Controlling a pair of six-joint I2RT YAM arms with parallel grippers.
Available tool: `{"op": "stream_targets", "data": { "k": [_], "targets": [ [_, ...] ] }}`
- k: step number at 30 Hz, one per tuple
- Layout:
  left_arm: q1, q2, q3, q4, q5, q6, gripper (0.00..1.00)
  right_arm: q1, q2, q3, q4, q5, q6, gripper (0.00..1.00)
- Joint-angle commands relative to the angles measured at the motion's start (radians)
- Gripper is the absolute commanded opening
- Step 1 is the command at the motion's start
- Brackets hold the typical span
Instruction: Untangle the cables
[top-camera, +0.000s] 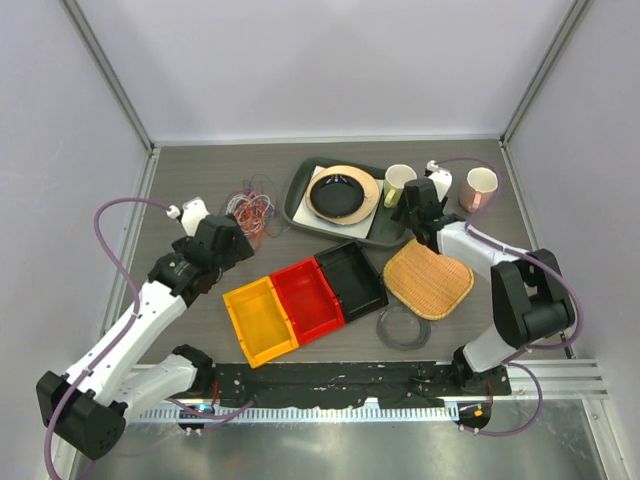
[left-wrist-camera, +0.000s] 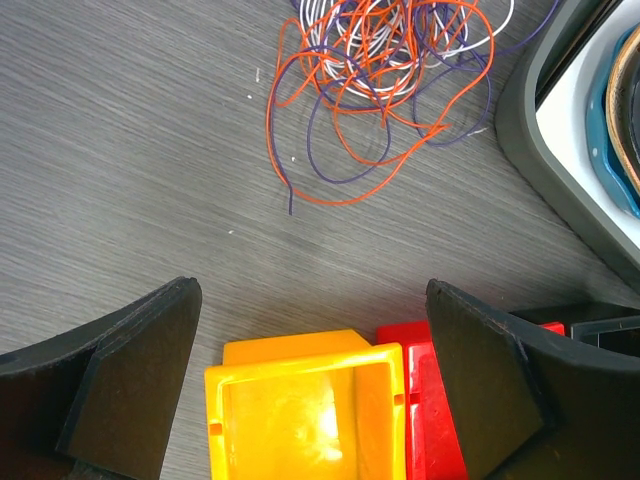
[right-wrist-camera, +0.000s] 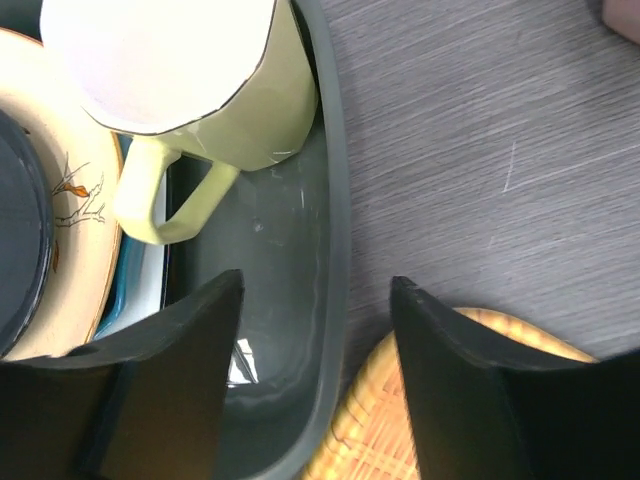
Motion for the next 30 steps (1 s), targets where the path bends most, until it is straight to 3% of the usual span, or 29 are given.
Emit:
{"op": "stream_targets", "data": {
  "k": [1, 2, 4, 9, 12, 16, 30],
  "targets": [
    [0.005, -0.012, -0.004, 0.034, -0.035, -0.01, 1.0, 0.002, 0.049, 0.057, 0.005, 0.015, 0.006, 0.58],
    [0.005, -0.014, -0.002, 0.032, -0.04, -0.01, 1.0, 0.0, 0.069, 0.06, 0.008, 0.023, 0.006, 0.48],
    [0.005, -0.012, 0.001, 0.029, -0.041, -0.013, 1.0, 0.0, 0.089, 0.07, 0.006, 0.035, 0.0, 0.4],
    [0.005, -0.021, 0.001, 0.023, -0.035, -0.021, 1.0, -0.001, 0.145, 0.095, -0.009, 0.059, -0.001, 0.39],
    [0.005, -0.024, 0.001, 0.02, -0.04, -0.024, 1.0, -0.01, 0.184, 0.112, -0.015, 0.067, 0.003, 0.29],
    [0.005, -0.03, 0.004, 0.012, -0.041, -0.03, 1.0, -0.033, 0.231, 0.165, -0.018, 0.072, 0.005, 0.01],
    [0.004, -0.044, -0.021, 0.037, -0.078, -0.054, 1.0, -0.193, 0.431, 0.435, -0.003, 0.038, 0.009, 0.01]
  ]
}}
